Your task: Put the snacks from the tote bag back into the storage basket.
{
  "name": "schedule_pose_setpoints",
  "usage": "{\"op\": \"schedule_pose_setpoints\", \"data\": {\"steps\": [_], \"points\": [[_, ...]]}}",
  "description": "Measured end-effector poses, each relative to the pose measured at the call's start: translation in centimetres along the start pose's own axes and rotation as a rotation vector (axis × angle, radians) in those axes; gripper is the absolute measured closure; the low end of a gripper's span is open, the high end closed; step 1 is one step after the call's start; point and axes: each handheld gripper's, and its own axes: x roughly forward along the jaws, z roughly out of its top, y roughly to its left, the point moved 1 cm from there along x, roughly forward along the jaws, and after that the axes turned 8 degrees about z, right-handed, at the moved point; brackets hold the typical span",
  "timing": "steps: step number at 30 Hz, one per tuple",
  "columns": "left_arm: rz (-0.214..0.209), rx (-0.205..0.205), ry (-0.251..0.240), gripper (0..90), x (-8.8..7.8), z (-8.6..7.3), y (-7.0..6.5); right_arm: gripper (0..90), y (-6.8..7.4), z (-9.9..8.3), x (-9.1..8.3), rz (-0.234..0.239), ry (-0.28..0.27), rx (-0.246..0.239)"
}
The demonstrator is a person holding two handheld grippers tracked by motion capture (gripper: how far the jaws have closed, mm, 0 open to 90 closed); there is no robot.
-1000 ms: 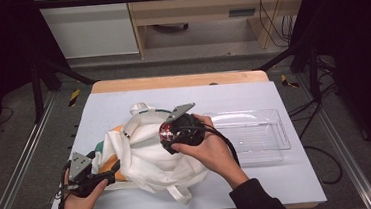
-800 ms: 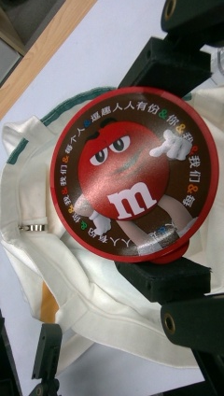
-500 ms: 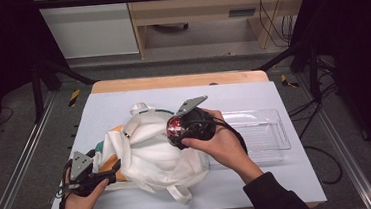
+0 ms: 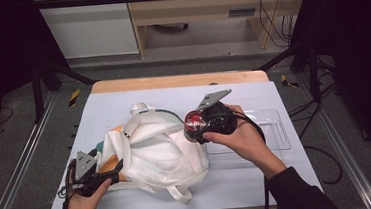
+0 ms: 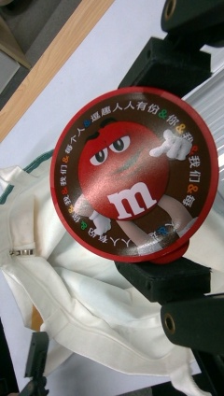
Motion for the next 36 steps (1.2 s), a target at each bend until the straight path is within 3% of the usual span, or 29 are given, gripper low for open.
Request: {"op": "schedule_pose_setpoints", "data": {"steps": [9, 15, 18, 23, 31, 36], "points": [[0.028, 0.016, -0.002, 4.3, -0.2, -0.1, 0.0, 25.8, -1.8, -1.8, -1.1, 0.04, 0.009, -0.002], [0.041, 0.04, 0.003, 4.2, -0.4, -0.3, 0.1, 25.8, -2.9, -2.9, -1.7, 0.005, 0.017, 0.009], [0.042, -0.001, 0.003, 4.0, -0.6, -0.5, 0.9, 25.8, -3.1, -3.2, -2.5, -0.034, 0.028, 0.011], [0.039, -0.045, -0.012, 4.6, -0.8, -0.7, 1.8, 25.8, -4.0, -4.1, -3.5, -0.042, 0.032, 0.017], [0.039, -0.046, -0.032, 4.7, -1.2, -0.5, 2.0, 25.8, -5.9, -5.1, -3.6, -0.04, 0.049, 0.036], [0.048, -0.051, -0.077, 5.2, -1.9, 0.0, 2.2, 25.9, -6.8, -5.4, -3.5, -0.034, 0.061, 0.025]]}}
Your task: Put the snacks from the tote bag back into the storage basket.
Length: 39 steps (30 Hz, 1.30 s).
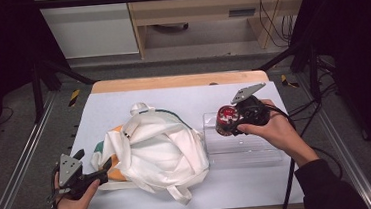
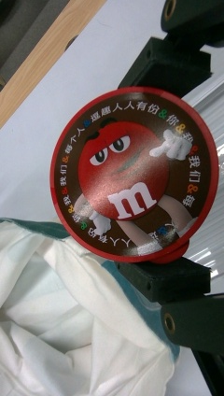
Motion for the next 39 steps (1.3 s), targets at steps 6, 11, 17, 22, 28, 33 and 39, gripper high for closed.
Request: {"op": "schedule_pose_setpoints", "data": {"steps": [6, 11, 17, 22, 28, 33, 39], "points": [[0.015, -0.011, 0.012, 4.9, -0.3, -0.3, 0.7, 25.8, -0.7, 0.1, 0.1, -0.008, 0.001, -0.001], [0.024, -0.034, 0.015, 4.8, -0.6, -0.7, 1.4, 25.8, -1.0, 0.5, 0.0, 0.006, -0.009, -0.015], [0.036, -0.039, 0.022, 4.8, -0.7, -0.9, 1.9, 25.9, -1.3, 0.5, 0.1, 0.027, -0.002, -0.033], [0.039, -0.033, 0.027, 4.9, -0.6, -1.0, 2.0, 25.8, -1.5, 0.4, 0.4, 0.047, 0.005, -0.045], [0.037, -0.032, 0.03, 4.9, -0.6, -1.1, 1.9, 25.8, -1.7, 0.4, 0.9, 0.076, 0.021, -0.07], [0.035, -0.022, 0.035, 4.9, -0.5, -1.1, 1.7, 25.8, -1.6, 0.7, 1.4, 0.103, 0.042, -0.093], [0.031, -0.012, 0.033, 5.0, -0.5, -1.0, 1.3, 25.8, -1.8, 0.8, 2.3, 0.11, 0.052, -0.107]]}}
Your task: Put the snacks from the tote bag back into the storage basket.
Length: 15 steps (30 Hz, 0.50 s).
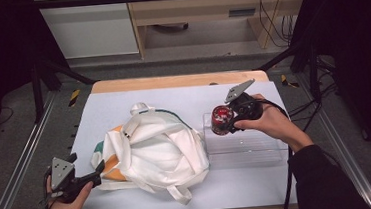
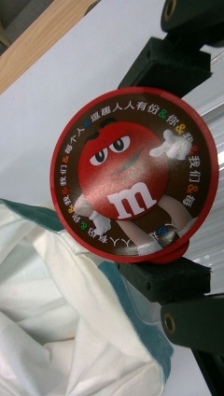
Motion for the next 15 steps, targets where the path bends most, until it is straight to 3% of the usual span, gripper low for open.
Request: {"op": "schedule_pose_setpoints", "data": {"steps": [15], "points": [[-0.004, 0.013, 0.008, 4.8, 0.2, -0.1, -0.2, 25.8, -0.6, -0.5, 2.4, 0.018, 0.046, -0.001]]}}
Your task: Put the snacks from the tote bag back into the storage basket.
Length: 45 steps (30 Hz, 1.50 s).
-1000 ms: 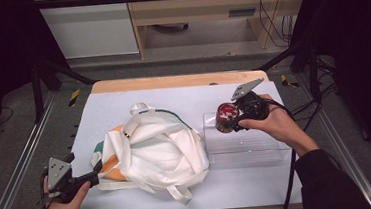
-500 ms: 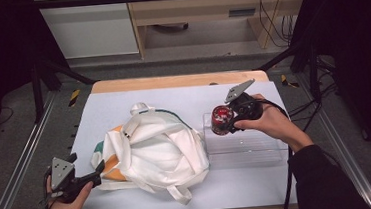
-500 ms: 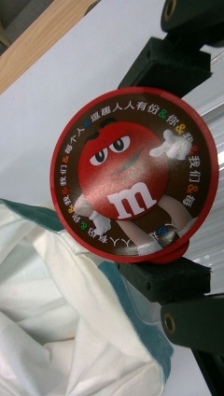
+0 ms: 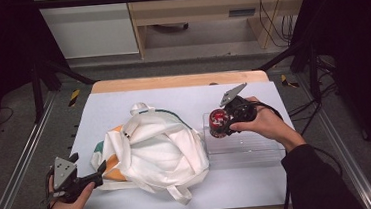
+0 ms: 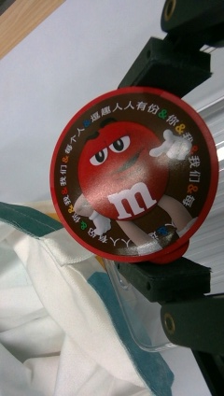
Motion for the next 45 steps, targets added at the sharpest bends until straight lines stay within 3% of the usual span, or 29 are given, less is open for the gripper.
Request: {"op": "schedule_pose_setpoints", "data": {"steps": [30, 45], "points": [[0.006, 0.013, 0.006, 5.0, 0.1, 0.0, 0.2, 25.9, 0.4, 0.2, 2.4, 0.003, 0.048, -0.011], [0.006, 0.015, 0.008, 5.1, 0.1, -0.1, 0.1, 25.8, 0.1, -0.8, 3.5, 0.017, 0.05, 0.024]]}}
